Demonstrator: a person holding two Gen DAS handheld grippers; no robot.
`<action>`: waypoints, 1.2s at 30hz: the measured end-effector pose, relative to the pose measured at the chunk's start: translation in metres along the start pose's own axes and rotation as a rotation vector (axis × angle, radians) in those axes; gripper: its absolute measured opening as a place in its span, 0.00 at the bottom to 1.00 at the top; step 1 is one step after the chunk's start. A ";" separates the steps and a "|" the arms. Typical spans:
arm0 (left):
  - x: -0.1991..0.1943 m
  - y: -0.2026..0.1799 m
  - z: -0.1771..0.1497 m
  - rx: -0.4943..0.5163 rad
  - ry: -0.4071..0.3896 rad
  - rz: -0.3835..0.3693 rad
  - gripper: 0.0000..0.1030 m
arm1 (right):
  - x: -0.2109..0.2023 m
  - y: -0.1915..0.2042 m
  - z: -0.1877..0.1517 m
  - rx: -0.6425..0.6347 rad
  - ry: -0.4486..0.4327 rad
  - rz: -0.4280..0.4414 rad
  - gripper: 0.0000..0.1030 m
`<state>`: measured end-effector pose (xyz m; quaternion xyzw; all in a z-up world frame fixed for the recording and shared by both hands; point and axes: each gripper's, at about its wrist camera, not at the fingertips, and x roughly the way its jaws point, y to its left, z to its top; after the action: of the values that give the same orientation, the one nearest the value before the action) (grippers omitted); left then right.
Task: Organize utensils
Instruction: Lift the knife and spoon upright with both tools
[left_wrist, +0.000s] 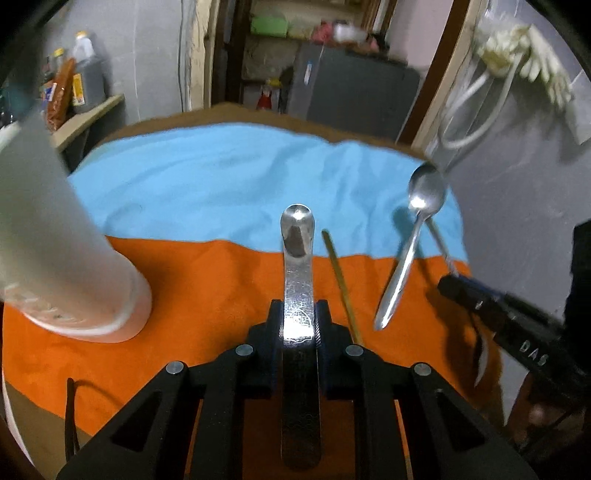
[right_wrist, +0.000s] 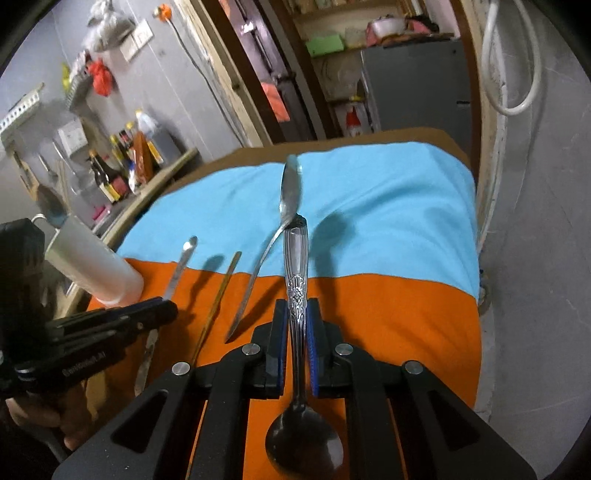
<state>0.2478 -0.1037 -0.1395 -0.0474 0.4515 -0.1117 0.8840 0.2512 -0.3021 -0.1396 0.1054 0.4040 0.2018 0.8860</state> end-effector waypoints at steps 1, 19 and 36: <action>-0.006 -0.002 -0.002 0.000 -0.027 -0.012 0.13 | -0.004 0.000 -0.002 0.006 -0.014 0.003 0.07; -0.084 -0.001 0.004 0.008 -0.383 -0.091 0.13 | -0.054 0.053 0.008 -0.034 -0.382 0.042 0.07; -0.184 0.060 0.033 -0.080 -0.614 -0.170 0.13 | -0.100 0.140 0.055 -0.109 -0.619 0.231 0.07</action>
<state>0.1789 -0.0016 0.0137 -0.1510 0.1622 -0.1480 0.9639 0.1954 -0.2223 0.0130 0.1593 0.0896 0.2806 0.9423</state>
